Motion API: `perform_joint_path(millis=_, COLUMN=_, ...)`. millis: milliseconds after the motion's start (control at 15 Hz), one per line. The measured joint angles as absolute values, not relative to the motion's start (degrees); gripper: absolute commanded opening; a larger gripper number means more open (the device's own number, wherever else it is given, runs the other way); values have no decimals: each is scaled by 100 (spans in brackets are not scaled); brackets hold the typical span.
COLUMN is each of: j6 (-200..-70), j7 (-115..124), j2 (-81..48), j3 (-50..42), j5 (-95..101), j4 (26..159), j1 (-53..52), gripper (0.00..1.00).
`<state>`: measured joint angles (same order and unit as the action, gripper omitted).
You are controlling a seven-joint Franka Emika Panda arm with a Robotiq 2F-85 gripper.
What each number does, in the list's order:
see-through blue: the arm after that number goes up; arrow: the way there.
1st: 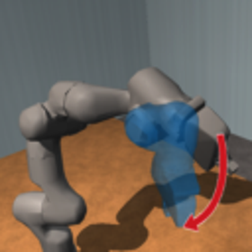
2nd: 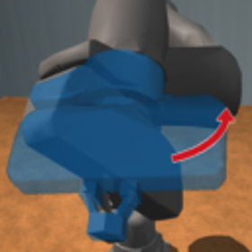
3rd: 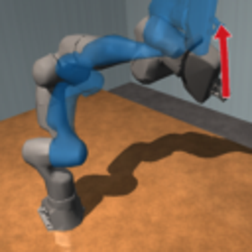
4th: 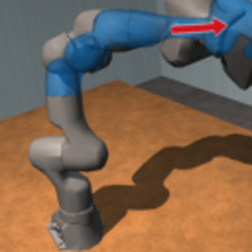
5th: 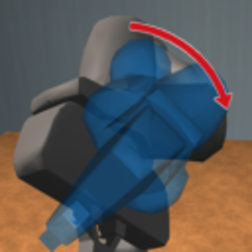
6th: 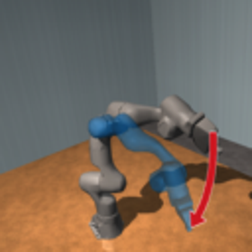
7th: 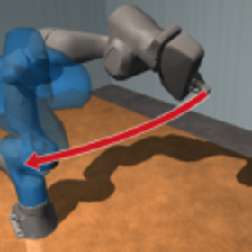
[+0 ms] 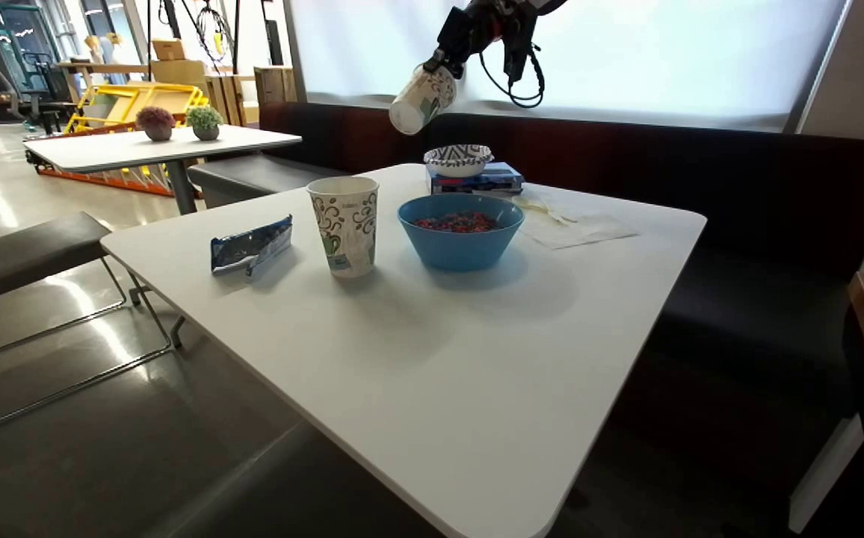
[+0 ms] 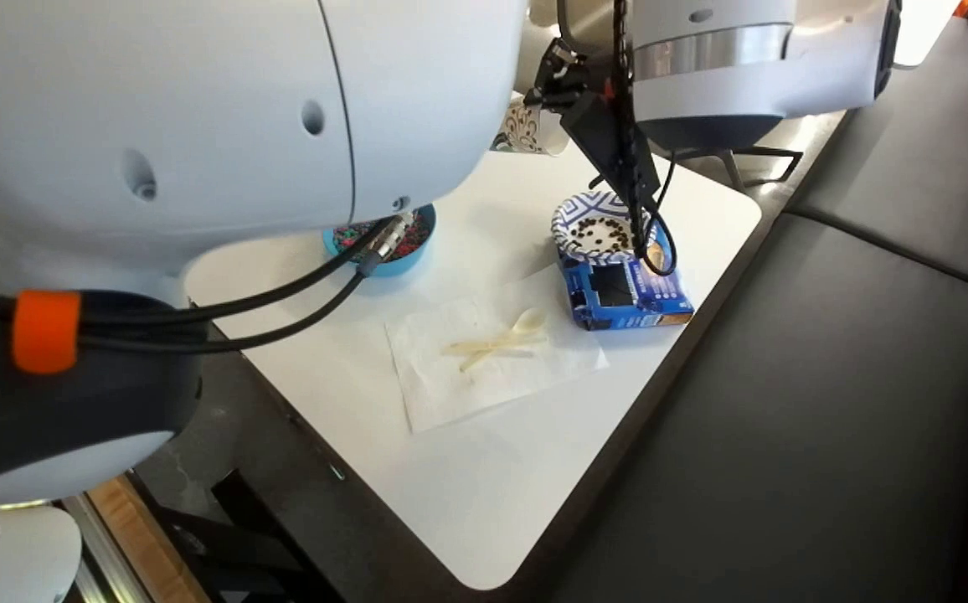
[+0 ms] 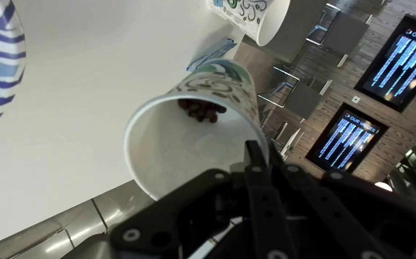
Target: Take the knife out of the cup then the pour the beans in the cup into the striped bowl
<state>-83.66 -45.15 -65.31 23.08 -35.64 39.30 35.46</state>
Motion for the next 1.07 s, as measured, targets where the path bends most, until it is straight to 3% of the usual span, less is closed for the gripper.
perform_joint_path(millis=67, j6=-8308, j7=-4516, j2=-6573, j3=2337, j5=-3639, j4=3930, j1=3628, gripper=4)
perform_joint_path(millis=1067, j6=-8305, j7=-4472, j2=-6697, j3=2435, j5=-3788, j4=3916, j1=3856, gripper=1)
